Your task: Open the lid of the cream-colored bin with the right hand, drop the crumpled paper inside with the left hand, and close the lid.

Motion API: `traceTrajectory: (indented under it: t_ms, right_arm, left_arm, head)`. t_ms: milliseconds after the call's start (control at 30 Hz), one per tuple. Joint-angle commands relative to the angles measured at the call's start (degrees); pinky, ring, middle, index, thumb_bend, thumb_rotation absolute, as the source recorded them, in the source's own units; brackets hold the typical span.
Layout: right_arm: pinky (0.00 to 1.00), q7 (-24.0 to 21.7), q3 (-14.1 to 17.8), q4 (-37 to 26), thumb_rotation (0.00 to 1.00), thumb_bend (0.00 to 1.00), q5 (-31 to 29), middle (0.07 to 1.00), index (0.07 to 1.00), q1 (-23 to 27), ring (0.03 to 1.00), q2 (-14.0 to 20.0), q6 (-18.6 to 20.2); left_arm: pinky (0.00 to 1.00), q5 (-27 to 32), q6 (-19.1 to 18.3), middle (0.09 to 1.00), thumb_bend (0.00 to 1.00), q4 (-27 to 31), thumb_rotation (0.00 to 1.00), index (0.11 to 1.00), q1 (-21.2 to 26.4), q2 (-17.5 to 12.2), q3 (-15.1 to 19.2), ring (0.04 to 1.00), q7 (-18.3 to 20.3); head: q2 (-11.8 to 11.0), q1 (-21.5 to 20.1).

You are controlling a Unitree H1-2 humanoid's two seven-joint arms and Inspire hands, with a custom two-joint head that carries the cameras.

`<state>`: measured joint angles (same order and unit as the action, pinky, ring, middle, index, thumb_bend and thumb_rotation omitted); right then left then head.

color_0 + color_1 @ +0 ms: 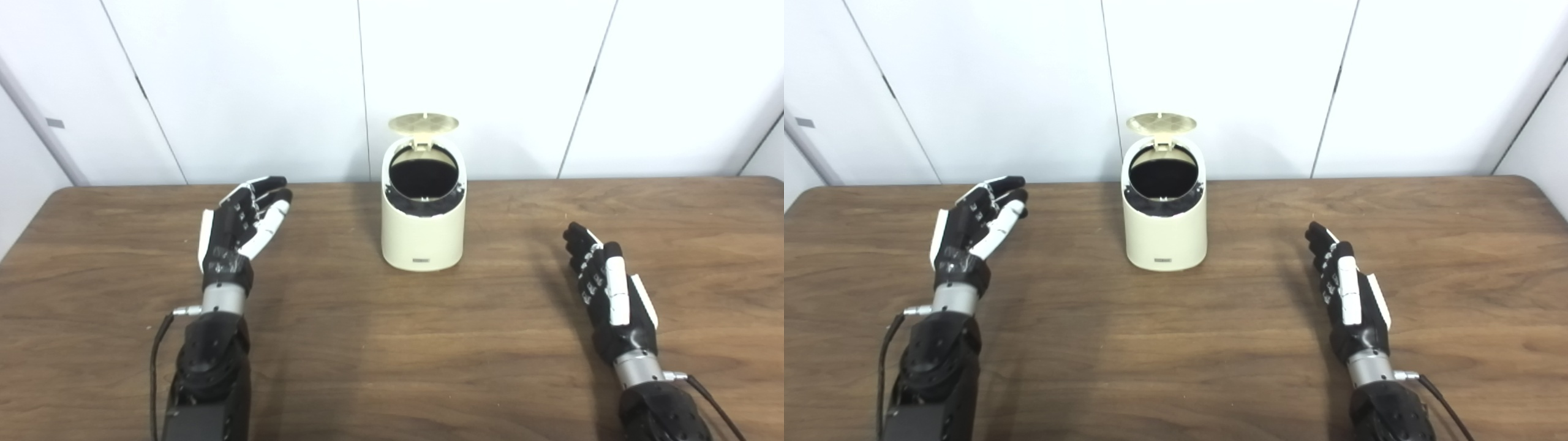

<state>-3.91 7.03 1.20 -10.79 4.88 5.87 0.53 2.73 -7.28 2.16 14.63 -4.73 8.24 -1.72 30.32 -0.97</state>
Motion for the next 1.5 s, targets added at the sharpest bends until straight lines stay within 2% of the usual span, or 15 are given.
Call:
traceTrajectory:
  t_ms: [0, 67, 167, 300, 400, 600, 767, 1000, 1133, 1300, 1467]
  right_arm:
    - [0.99, 0.1, 0.1, 0.6, 1.00, 0.59, -0.4, 0.914, 0.874, -2.7, 0.966, -0.7, 0.0]
    - [0.99, -0.1, 0.1, 0.0, 1.00, 0.59, -0.6, 0.919, 0.885, -2.8, 0.970, -0.7, 0.1]
    - [0.99, -0.3, 0.2, -1.0, 1.00, 0.61, -1.1, 0.923, 0.904, -3.0, 0.971, -0.7, 0.6]
    - [1.00, -0.7, 0.3, -1.4, 1.00, 0.62, -2.0, 0.927, 0.907, -3.1, 0.975, -0.6, 0.7]
    - [0.99, -0.7, 0.1, -2.0, 1.00, 0.62, -2.2, 0.927, 0.904, -3.2, 0.975, -0.5, 0.9]
    - [0.99, -0.9, 0.2, -2.5, 1.00, 0.61, -2.4, 0.931, 0.912, -3.4, 0.975, -0.1, 1.2]
    - [1.00, -0.9, 0.5, -2.8, 1.00, 0.61, -3.1, 0.937, 0.918, -3.4, 0.985, -0.1, 1.0]
    - [1.00, -0.5, 0.4, -3.2, 1.00, 0.61, -2.6, 0.939, 0.917, -3.5, 0.981, -0.1, 0.4]
    - [1.00, -1.3, 0.3, -2.4, 1.00, 0.60, -2.8, 0.995, 0.945, -3.5, 0.999, 0.1, -0.7]
    - [1.00, -1.4, 0.5, -2.3, 1.00, 0.56, -3.1, 1.000, 0.963, -3.5, 1.000, -0.1, -1.6]
    - [1.00, -1.3, 0.3, -2.4, 1.00, 0.58, -2.1, 1.000, 0.975, -3.0, 1.000, 0.3, -2.1]
  left_arm:
    - [0.83, 1.5, 3.1, 0.884, 0.49, 0.7, 0.56, 0.888, 0.3, -1.7, -0.1, 0.851, 2.1]
    - [0.89, 3.3, 3.5, 0.925, 0.49, 0.7, 0.64, 0.931, -0.9, -2.1, 0.1, 0.894, 3.6]
    - [0.95, 5.6, 3.3, 0.967, 0.47, 1.3, 0.71, 0.978, -2.6, -1.7, 0.4, 0.941, 4.4]
    - [0.97, 6.7, 3.6, 0.982, 0.45, 1.4, 0.80, 0.996, -4.1, -1.3, 0.7, 0.961, 4.3]
    - [0.99, 7.8, 4.4, 0.991, 0.48, 1.3, 0.85, 1.000, -5.0, -1.2, 0.8, 0.972, 4.7]
    - [1.00, 9.3, 7.4, 1.000, 0.43, 0.5, 0.98, 1.000, -7.0, -1.6, 1.3, 1.000, 5.9]
    - [1.00, 8.9, 10.0, 1.000, 0.42, -0.9, 1.00, 1.000, -8.0, -1.6, 2.0, 1.000, 5.8]
    - [1.00, 7.2, 10.7, 1.000, 0.44, -0.8, 0.96, 1.000, -9.6, -1.7, 1.6, 1.000, 5.3]
    - [1.00, 6.8, 10.2, 1.000, 0.45, -0.6, 0.97, 1.000, -10.4, -1.4, 1.6, 1.000, 4.8]
    - [1.00, 6.3, 10.9, 1.000, 0.47, -1.5, 0.93, 1.000, -10.7, -1.4, 1.1, 1.000, 4.8]
    - [1.00, 6.0, 10.8, 1.000, 0.49, -1.6, 0.91, 1.000, -11.1, -1.4, 0.8, 1.000, 4.8]
  head:
    - [0.1, -0.1]
    - [0.1, -0.1]
    - [0.1, -0.1]
    - [0.2, -0.1]
    - [0.3, 0.0]
    - [0.3, 0.2]
    - [0.4, -0.3]
    - [0.4, -0.7]
    - [-0.2, -1.4]
    - [-1.1, -2.1]
    - [-2.5, -2.8]
